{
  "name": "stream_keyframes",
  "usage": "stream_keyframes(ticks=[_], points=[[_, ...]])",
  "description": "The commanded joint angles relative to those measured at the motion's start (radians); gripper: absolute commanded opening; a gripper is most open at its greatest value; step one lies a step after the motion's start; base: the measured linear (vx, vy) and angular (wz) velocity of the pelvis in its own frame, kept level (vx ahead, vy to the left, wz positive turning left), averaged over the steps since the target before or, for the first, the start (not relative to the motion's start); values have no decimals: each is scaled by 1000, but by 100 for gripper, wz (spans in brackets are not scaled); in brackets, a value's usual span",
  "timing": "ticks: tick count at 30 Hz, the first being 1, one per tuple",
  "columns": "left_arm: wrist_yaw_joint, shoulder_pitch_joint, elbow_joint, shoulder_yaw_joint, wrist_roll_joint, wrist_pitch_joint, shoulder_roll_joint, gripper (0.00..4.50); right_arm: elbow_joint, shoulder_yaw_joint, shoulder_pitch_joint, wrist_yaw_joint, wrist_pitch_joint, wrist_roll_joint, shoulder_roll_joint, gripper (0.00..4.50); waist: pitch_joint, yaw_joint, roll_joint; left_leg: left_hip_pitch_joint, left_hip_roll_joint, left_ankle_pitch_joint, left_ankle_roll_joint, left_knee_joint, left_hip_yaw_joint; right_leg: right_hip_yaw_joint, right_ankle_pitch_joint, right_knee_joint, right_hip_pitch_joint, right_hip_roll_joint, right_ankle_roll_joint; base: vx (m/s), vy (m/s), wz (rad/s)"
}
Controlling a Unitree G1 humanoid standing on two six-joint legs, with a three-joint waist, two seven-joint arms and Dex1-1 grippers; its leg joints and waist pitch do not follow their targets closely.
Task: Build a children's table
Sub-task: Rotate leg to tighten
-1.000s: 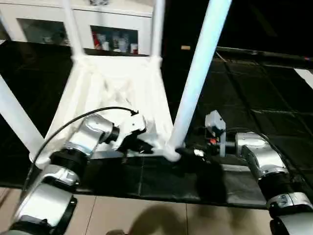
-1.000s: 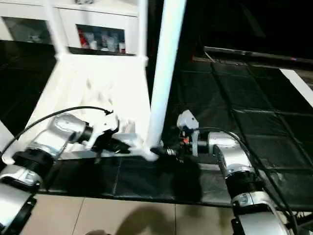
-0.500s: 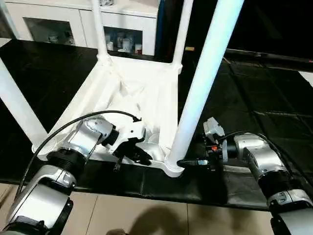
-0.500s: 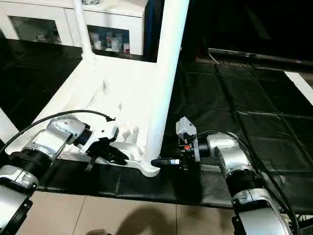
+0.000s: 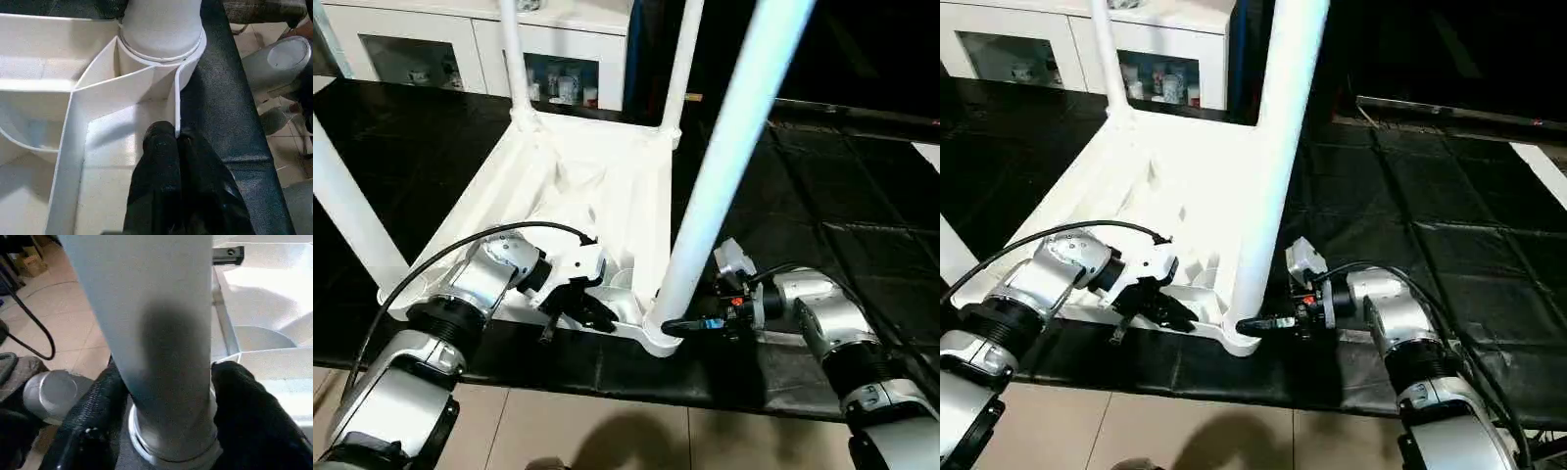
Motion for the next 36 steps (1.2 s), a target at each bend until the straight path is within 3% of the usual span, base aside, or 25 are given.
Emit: stream_keyframes(ticks=[1,6,11,13,15,16,19,20,21,24,25,27,28,31,32,34,36], points=[[-56,6,-28,-37,1,-17,-15,0,6,-1,-15,16,7,10,-8,245,-67,-6,12,17,77,-155,43,-63,-30,76,-242,-71,50,-120,-168,0,0,0],[-47,7,-27,-34,3,-11,-15,0,-6,-4,-7,17,17,24,-3,211,-68,-6,12,16,77,-148,44,-63,-31,75,-232,-69,51,-119,-170,0,0,0],[20,4,-15,-19,6,36,-31,0,-48,-36,21,-36,37,53,23,204,-66,-6,11,17,78,-150,41,-64,-30,76,-243,-70,50,-120,-165,0,0,0],[68,4,-15,1,-3,71,-52,0,-79,-42,43,-86,54,52,35,204,-62,-8,13,19,77,-178,33,-66,-31,75,-293,-77,47,-120,-155,0,0,0],[135,5,-15,21,-7,112,-78,0,-100,-39,65,-160,64,29,45,203,-57,-7,13,30,80,-217,16,-68,-32,76,-348,-87,39,-123,-147,0,0,0],[203,9,-22,37,-7,142,-104,0,-95,-40,72,-261,65,-6,62,203,-57,-14,15,24,77,-233,3,-70,-36,74,-385,-88,48,-125,-140,0,0,0],[381,8,-27,88,-15,245,-182,0,-97,-49,87,-468,76,-62,123,200,-54,-25,11,28,73,-249,-15,-71,-39,73,-446,-97,43,-128,-118,0,0,0],[381,8,-27,88,-15,245,-182,0,-97,-49,87,-468,76,-62,123,199,-54,-40,6,24,65,-253,-10,-70,-42,67,-494,-106,48,-127,-95,0,0,0],[433,6,-27,102,-16,275,-207,0,-104,-54,91,-530,84,-75,145,197,-55,-44,6,20,63,-246,-2,-69,-42,67,-501,-108,51,-127,-88,0,0,0],[600,-21,2,155,-33,350,-305,0,-83,-91,61,-785,163,-108,244,195,-55,-63,5,23,65,-234,0,-68,-42,67,-477,-106,41,-121,-96,0,0,0],[632,-27,8,165,-35,361,-323,0,-83,-95,56,-827,179,-109,262,195,-55,-69,4,17,62,-238,1,-68,-44,64,-491,-108,47,-122,-92,0,0,0],[738,-57,47,198,-42,359,-368,0,-65,-99,21,-945,194,-128,308,195,-54,-73,6,20,56,-242,13,-66,-41,65,-507,-116,42,-120,-76,0,0,0],[750,-59,50,202,-41,359,-373,0,-62,-100,15,-960,198,-131,313,195,-55,-75,6,25,57,-245,14,-66,-41,65,-498,-116,40,-118,-78,0,0,0],[784,-64,47,208,-29,365,-387,0,-53,-100,-4,-1005,211,-147,325,195,-57,-75,7,21,58,-230,26,-67,-41,70,-450,-111,43,-119,-87,0,0,0],[772,-56,32,195,-16,365,-382,0,-64,-95,1,-1008,197,-156,322,195,-60,-74,4,19,60,-205,36,-67,-38,73,-381,-102,45,-117,-100,0,0,0],[761,-48,20,188,-9,369,-377,0,-73,-97,7,-999,193,-151,321,249,-59,-74,4,16,61,-186,46,-68,-37,75,-336,-96,48,-117,-115,0,0,0],[741,-35,-1,180,-1,377,-367,0,-94,-107,18,-992,199,-140,322,262,-61,-73,3,14,59,-173,51,-66,-35,76,-320,-94,50,-118,-121,0,0,0]])
